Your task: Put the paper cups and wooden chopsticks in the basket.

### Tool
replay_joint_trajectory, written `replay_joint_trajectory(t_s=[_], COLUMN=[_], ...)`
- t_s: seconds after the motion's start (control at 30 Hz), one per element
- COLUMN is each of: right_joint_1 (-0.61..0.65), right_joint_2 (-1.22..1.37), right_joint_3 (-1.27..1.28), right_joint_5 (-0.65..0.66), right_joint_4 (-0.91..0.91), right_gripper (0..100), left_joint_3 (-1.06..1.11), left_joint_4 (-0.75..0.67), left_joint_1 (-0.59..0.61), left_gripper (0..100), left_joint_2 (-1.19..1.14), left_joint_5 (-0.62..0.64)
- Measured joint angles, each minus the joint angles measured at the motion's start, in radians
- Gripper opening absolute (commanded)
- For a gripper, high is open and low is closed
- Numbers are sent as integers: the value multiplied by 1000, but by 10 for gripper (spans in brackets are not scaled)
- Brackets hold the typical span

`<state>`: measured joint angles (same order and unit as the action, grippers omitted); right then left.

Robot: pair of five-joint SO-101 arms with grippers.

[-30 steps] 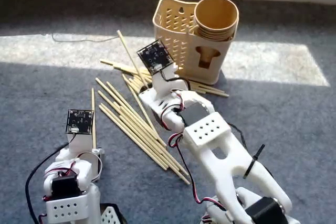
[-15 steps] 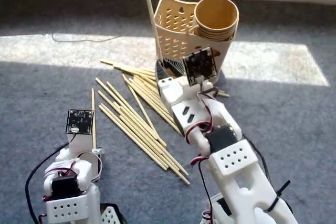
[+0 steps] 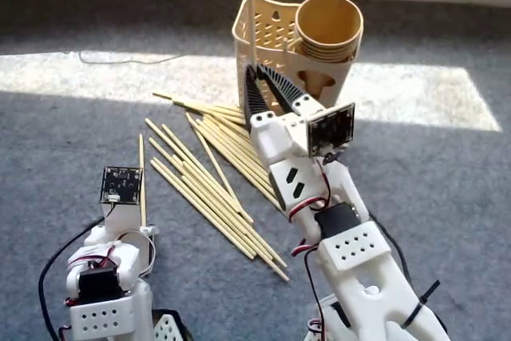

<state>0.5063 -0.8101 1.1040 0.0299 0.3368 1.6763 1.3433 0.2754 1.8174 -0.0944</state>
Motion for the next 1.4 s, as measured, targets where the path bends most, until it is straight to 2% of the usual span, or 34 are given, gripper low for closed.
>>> replay_joint_trajectory(t_s=[0.27, 0.5, 0.9, 1.3, 1.4], right_joint_1=[-72, -149, -190, -190, -190], right_joint_2=[199, 400, 664, 861, 893], right_joint_3=[-43, -236, -411, -460, -450], right_joint_5=[0, 0, 0, 0, 61], right_joint_4=[296, 390, 638, 787, 832], right_gripper=[5, 5, 5, 5, 5], left_joint_3=[0, 0, 0, 0, 0], left_joint_4=[0, 0, 0, 0, 0], left_joint_1=[0, 0, 0, 0, 0], left_gripper=[161, 161, 161, 161, 161], left_joint_2=[0, 0, 0, 0, 0], left_joint_5=[0, 0, 0, 0, 0])
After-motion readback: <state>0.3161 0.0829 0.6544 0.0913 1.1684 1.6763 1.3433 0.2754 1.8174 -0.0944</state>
